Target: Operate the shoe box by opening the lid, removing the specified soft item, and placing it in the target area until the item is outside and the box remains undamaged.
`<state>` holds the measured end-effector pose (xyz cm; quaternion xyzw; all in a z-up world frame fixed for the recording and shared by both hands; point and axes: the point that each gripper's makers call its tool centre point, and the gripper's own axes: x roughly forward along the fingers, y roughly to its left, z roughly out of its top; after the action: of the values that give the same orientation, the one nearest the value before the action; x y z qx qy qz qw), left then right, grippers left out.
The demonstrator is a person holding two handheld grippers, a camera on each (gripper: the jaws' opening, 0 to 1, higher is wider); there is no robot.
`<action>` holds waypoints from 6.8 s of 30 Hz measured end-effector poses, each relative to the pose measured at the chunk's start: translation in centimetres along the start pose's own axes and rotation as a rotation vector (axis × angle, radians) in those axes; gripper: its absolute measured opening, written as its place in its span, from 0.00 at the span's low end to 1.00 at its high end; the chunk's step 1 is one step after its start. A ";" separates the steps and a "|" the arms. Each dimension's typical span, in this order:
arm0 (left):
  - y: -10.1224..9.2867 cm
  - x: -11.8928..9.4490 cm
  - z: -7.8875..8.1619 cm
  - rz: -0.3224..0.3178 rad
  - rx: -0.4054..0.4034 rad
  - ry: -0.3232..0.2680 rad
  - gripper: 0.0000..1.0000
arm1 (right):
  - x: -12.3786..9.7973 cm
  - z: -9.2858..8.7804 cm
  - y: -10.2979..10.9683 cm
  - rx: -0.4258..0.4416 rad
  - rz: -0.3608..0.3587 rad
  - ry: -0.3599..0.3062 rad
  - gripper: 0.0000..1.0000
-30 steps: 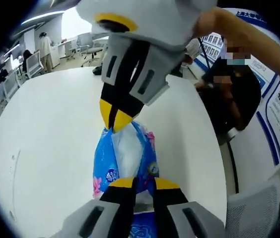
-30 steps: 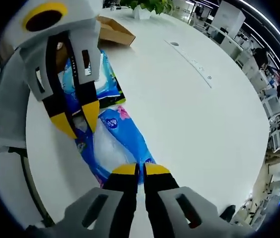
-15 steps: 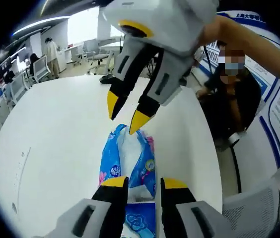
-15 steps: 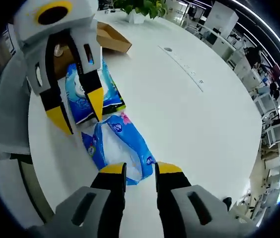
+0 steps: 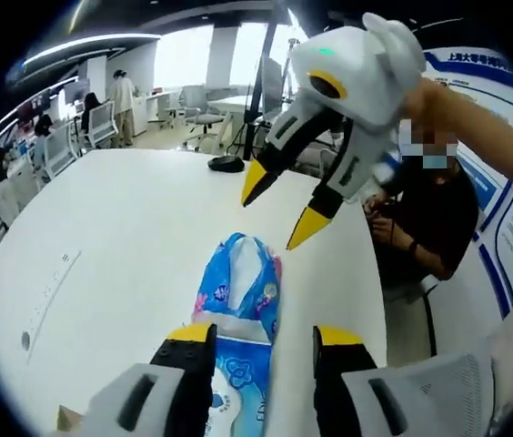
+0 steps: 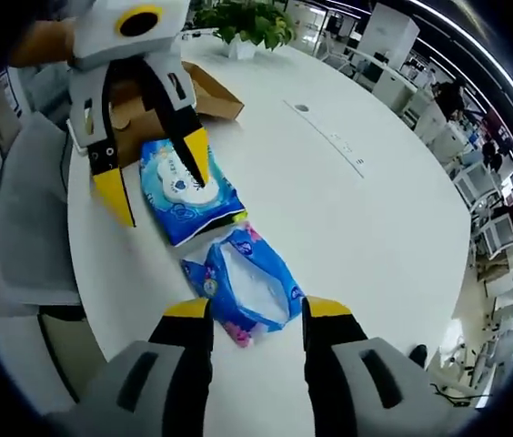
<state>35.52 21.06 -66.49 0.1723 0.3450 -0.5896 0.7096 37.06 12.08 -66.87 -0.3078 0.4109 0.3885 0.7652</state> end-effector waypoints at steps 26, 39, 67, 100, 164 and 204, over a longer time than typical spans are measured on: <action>0.9 -12.9 -4.2 0.171 -0.094 -0.181 0.77 | -3.6 4.9 7.0 0.008 0.029 -0.084 0.65; 1.1 -18.9 -8.4 0.298 -0.139 -0.237 0.87 | -3.1 8.6 10.4 -0.035 0.076 -0.129 0.69; 1.1 -28.6 -18.0 0.525 -0.252 -0.298 1.00 | 1.2 16.9 16.4 -0.288 0.254 -0.179 0.63; 2.9 -33.9 -31.5 0.779 -0.603 -0.223 0.54 | 7.7 22.0 22.2 -0.455 0.411 -0.203 0.50; 3.8 -32.3 -37.1 0.785 -0.870 -0.137 0.05 | 14.6 21.4 28.8 -0.422 0.662 -0.056 0.16; 3.6 -32.2 -37.1 0.781 -0.873 -0.094 0.05 | 9.7 24.2 26.5 -0.530 0.527 -0.159 0.14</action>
<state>26.18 69.28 -70.81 -0.0479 0.4348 -0.0949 0.8942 27.56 47.97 -67.88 -0.3477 0.3004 0.6876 0.5622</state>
